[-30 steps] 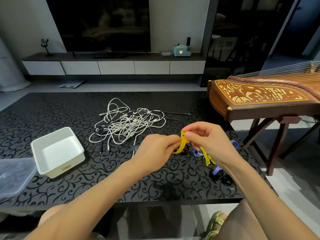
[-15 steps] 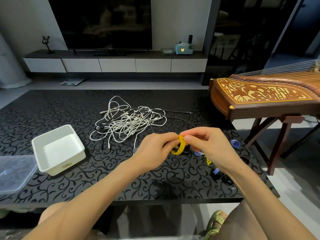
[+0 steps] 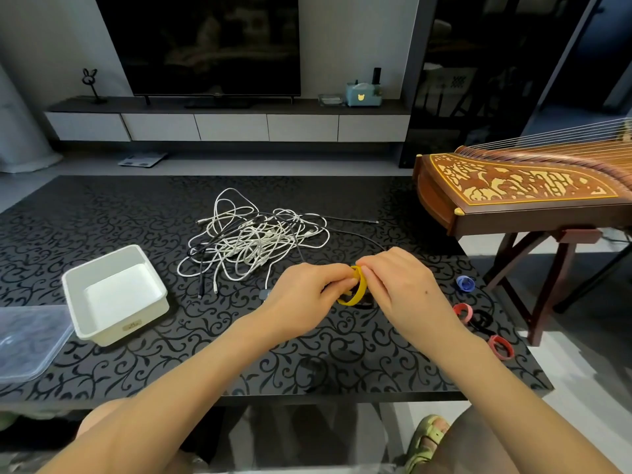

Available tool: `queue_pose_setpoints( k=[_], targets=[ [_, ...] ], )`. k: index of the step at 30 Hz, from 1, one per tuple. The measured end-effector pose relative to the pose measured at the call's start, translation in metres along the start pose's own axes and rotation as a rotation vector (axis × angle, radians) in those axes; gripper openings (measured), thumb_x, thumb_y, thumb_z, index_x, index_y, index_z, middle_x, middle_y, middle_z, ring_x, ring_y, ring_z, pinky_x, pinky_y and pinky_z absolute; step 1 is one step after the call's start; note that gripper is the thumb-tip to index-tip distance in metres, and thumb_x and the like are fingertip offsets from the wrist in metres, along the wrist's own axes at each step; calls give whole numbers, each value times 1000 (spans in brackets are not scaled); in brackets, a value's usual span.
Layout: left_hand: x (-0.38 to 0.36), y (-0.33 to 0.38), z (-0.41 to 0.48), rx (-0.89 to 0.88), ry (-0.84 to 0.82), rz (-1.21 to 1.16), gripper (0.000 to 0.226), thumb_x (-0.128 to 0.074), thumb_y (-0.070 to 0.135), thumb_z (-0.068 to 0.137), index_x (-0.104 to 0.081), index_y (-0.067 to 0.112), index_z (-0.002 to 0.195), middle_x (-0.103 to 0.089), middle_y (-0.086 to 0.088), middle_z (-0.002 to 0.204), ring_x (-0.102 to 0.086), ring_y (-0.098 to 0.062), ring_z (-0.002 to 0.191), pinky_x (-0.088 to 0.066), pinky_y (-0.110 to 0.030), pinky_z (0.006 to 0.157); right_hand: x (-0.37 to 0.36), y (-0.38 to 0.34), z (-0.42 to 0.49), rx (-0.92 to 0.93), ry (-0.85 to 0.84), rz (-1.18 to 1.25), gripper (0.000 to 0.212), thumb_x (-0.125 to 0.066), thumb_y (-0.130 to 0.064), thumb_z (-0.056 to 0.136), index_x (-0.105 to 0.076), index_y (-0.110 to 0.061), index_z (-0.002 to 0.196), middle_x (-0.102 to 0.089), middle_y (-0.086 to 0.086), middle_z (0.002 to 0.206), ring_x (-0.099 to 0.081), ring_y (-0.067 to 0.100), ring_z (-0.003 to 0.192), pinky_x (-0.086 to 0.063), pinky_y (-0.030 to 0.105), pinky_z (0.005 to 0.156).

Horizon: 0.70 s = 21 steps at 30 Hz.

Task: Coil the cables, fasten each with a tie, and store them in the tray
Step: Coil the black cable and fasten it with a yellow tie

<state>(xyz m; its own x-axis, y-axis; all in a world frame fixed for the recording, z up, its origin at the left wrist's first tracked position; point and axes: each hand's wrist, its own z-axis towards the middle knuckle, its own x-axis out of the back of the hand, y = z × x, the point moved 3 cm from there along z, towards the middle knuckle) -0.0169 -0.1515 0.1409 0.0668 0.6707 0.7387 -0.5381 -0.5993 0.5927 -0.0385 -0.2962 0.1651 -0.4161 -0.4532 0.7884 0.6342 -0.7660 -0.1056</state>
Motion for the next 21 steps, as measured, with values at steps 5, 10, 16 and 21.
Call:
queue_pose_setpoints(
  k=[5,10,16,21],
  targets=[
    [0,9,-1,-64,-38,58,18,-53,17,95,-57,21,78,-36,10,50,-40,-4,53,-30,-13,55,1,2,4,72,-116,27,9,-65,6,72,-68,0,78,-64,9,65,-58,28,55,-44,28,60],
    [1,5,2,6,-31,44,16,-51,23,97,-66,18,93,-50,4,56,-44,-14,58,-35,-24,61,11,7,1,-8,-162,102,17,-56,-8,87,-70,0,90,-67,9,72,-60,29,65,-50,37,63],
    [2,6,3,37,-55,124,19,-47,25,98,-63,19,91,-53,4,61,-44,-14,60,-30,-27,60,3,3,1,43,-355,-28,25,-43,-17,99,-65,-7,96,-64,6,85,-55,24,81,-40,31,76],
    [-1,9,2,15,-63,158,20,-47,26,98,-65,20,94,-46,9,56,-40,-12,57,-25,-25,60,-1,-2,-4,-22,-245,-118,10,-66,7,76,-66,1,84,-63,12,72,-58,30,68,-50,40,60]
  ],
)
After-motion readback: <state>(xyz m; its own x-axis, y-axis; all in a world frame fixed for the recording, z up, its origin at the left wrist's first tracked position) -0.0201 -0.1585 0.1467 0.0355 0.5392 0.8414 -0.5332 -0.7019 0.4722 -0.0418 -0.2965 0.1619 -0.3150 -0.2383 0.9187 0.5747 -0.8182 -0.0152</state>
